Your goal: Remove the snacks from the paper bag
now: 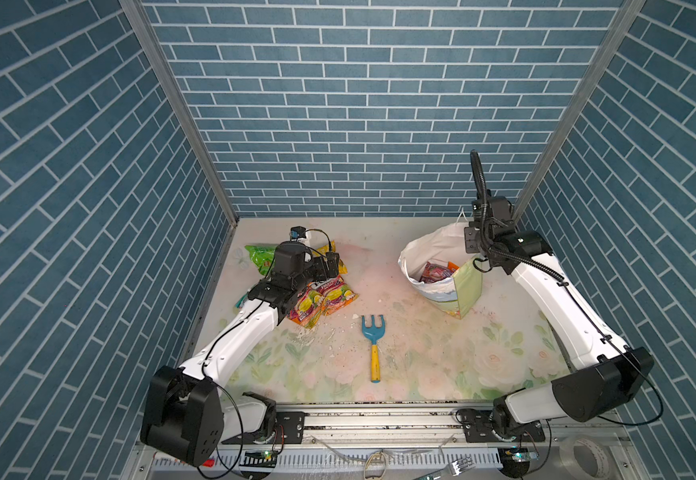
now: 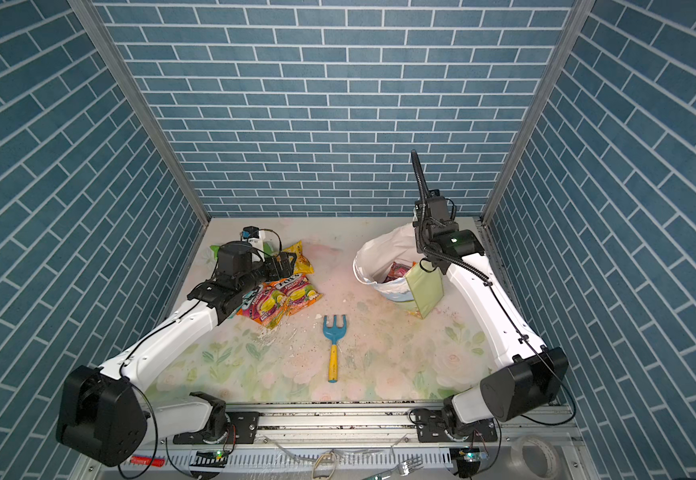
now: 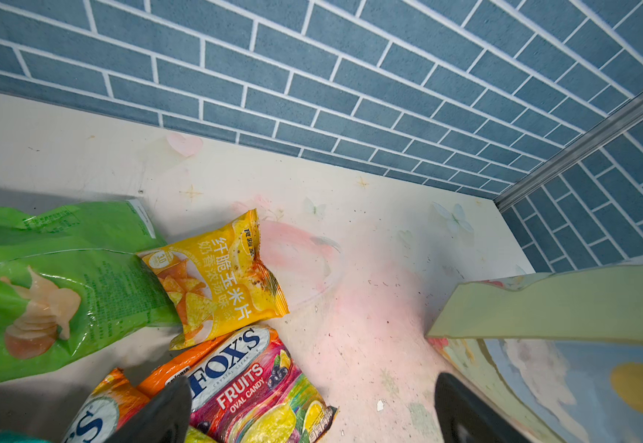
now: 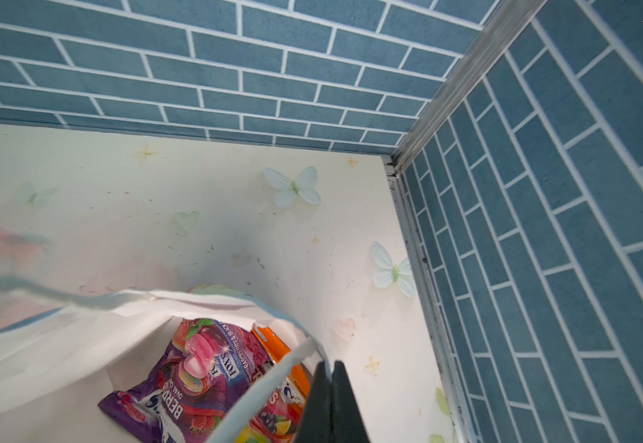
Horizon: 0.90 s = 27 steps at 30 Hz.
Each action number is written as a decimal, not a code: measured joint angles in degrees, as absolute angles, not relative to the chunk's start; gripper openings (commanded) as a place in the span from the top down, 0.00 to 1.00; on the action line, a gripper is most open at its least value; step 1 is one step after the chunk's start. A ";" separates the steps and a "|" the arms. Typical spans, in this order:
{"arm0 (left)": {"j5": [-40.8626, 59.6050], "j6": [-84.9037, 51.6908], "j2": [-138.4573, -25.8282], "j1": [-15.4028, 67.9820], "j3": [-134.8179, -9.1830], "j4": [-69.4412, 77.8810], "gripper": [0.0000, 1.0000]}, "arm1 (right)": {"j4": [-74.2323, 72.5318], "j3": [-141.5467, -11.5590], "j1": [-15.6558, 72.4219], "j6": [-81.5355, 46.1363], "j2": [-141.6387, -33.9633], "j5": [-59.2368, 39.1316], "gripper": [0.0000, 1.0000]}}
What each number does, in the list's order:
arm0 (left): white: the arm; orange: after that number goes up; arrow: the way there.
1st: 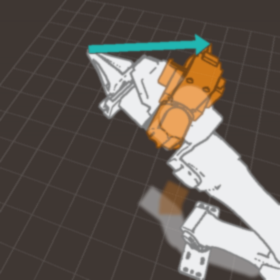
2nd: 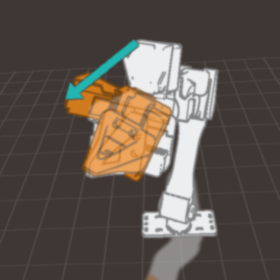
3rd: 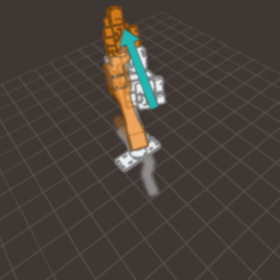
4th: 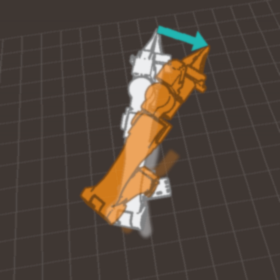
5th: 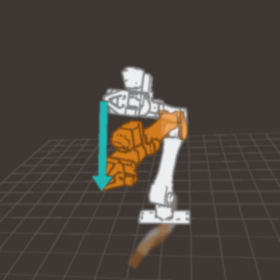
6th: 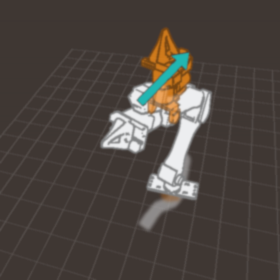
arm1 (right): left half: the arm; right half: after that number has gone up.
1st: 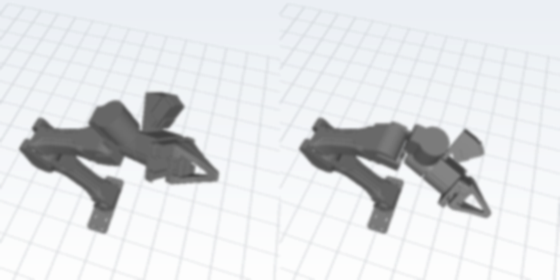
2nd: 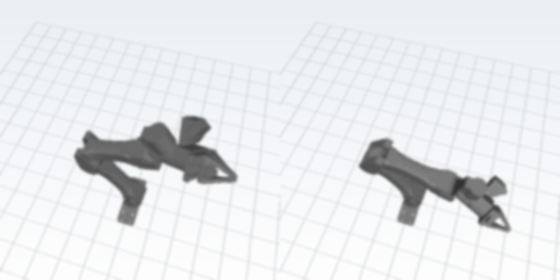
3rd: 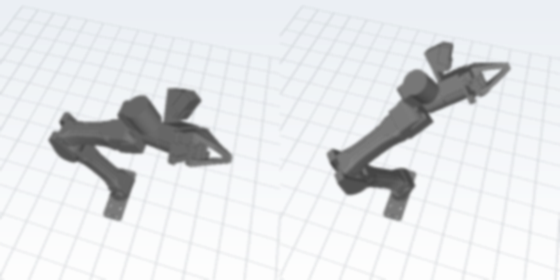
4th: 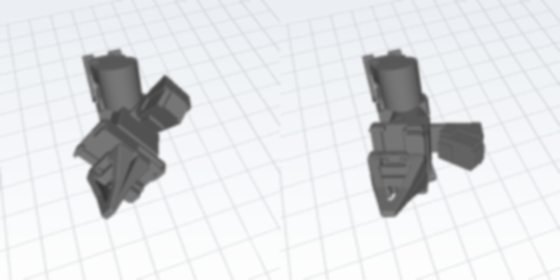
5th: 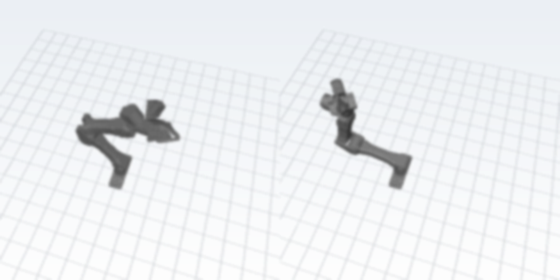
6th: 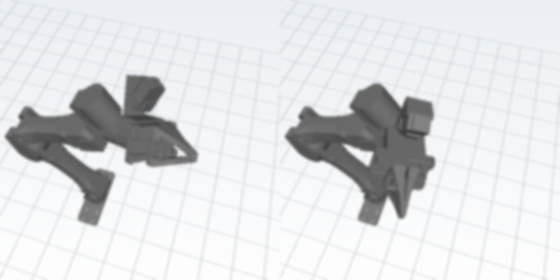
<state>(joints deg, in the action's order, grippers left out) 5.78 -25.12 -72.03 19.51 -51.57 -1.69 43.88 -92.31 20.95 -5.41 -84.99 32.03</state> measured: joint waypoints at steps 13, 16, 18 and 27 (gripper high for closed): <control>5.87 -25.17 -69.82 19.53 -50.39 -0.93 0.00 | 41.98 -100.03 18.02 0.47 -94.24 42.68 1.00; 5.89 -25.06 -70.02 19.53 -50.19 -1.13 0.00 | 39.00 -94.41 21.80 0.47 -95.39 44.51 1.00; 5.91 -25.04 -70.11 19.53 -50.19 -1.15 0.00 | 37.01 -90.24 25.23 0.45 -96.25 44.99 1.00; 8.69 -26.65 -72.27 20.05 -50.22 1.48 0.01 | 27.73 -76.03 37.58 -0.75 -95.48 43.20 1.00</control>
